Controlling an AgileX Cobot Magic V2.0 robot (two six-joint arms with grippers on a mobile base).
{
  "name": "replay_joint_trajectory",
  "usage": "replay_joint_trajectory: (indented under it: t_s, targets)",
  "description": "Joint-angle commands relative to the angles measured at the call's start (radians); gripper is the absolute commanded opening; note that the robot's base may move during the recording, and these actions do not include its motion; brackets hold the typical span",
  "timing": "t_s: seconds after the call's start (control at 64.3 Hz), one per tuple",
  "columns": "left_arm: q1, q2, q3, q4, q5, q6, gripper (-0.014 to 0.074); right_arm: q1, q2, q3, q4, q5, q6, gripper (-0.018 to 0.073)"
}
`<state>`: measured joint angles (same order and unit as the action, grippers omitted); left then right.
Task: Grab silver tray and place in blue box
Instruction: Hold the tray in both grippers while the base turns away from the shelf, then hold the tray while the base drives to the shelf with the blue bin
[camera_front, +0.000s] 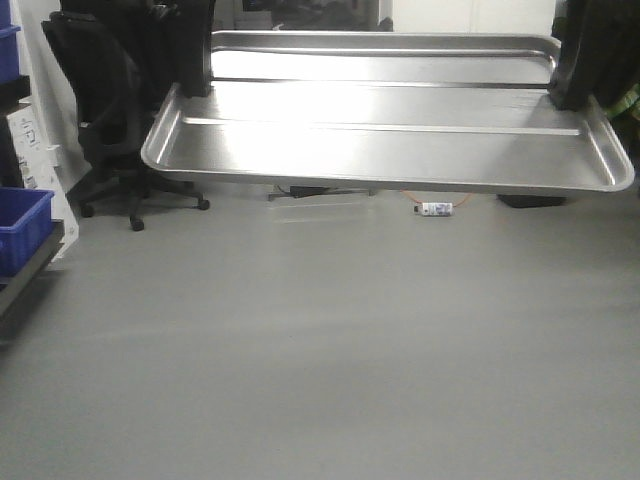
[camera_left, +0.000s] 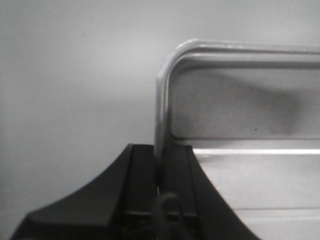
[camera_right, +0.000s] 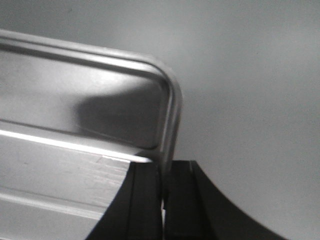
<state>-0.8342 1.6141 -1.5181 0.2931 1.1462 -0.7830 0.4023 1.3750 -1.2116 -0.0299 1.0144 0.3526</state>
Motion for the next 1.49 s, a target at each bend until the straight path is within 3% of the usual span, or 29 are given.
replay_joint_trajectory:
  t_s: [0.0, 1.478]
  targets:
    - [-0.004, -0.046, -0.034, 0.034, -0.03, 0.003, -0.0097, -0.001, -0.034, -0.033, -0.015, -0.027, -0.02, 0.0057]
    - [-0.004, -0.046, -0.034, 0.034, -0.032, 0.003, -0.0097, -0.001, -0.032, -0.033, -0.015, -0.028, -0.02, 0.0057]
